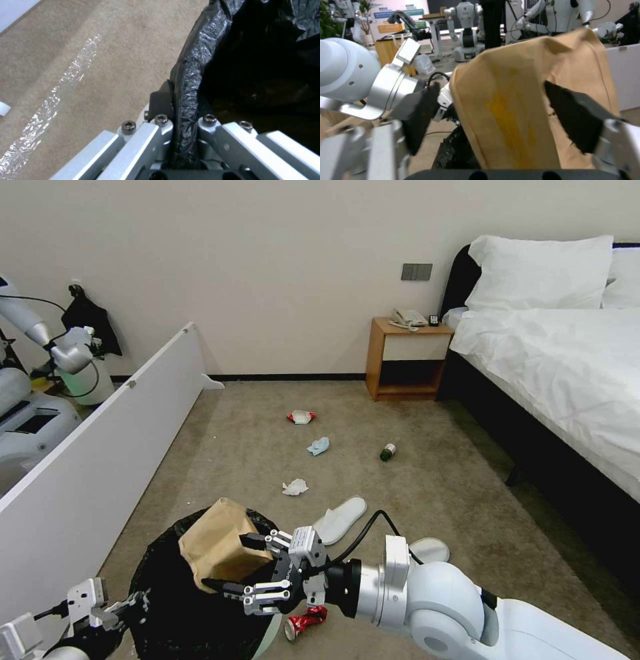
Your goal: Pick up the trash bin, then pick up the garbage from the floor and place it into the trash bin.
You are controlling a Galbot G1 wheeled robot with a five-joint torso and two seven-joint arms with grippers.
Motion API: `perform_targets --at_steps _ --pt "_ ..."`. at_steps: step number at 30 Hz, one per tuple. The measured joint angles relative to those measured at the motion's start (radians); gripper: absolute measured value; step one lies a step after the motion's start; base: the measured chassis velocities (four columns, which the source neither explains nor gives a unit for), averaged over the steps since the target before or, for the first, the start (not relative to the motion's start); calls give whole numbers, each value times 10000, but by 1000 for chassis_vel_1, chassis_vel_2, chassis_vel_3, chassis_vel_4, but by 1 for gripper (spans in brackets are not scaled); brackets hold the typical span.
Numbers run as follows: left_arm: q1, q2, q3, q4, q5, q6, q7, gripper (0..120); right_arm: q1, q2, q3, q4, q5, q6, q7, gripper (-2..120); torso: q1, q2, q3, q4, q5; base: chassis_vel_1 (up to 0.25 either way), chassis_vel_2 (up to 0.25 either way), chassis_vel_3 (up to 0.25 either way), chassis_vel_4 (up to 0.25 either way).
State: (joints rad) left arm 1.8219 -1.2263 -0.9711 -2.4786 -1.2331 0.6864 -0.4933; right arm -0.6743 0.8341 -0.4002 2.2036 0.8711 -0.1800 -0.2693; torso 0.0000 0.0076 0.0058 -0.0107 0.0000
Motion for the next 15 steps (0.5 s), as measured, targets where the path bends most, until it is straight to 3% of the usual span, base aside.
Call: perform_targets --at_steps 3,15 --pt "-35 -1 2 6 60 1 35 3 -63 -12 6 -8 -89 76 -38 98 0 0 0 0 0 0 0 0 0" --pt "-86 -16 -3 12 103 -4 74 3 -128 -140 6 16 -185 73 -65 100 0 0 0 -1 0 0 0 0 0"
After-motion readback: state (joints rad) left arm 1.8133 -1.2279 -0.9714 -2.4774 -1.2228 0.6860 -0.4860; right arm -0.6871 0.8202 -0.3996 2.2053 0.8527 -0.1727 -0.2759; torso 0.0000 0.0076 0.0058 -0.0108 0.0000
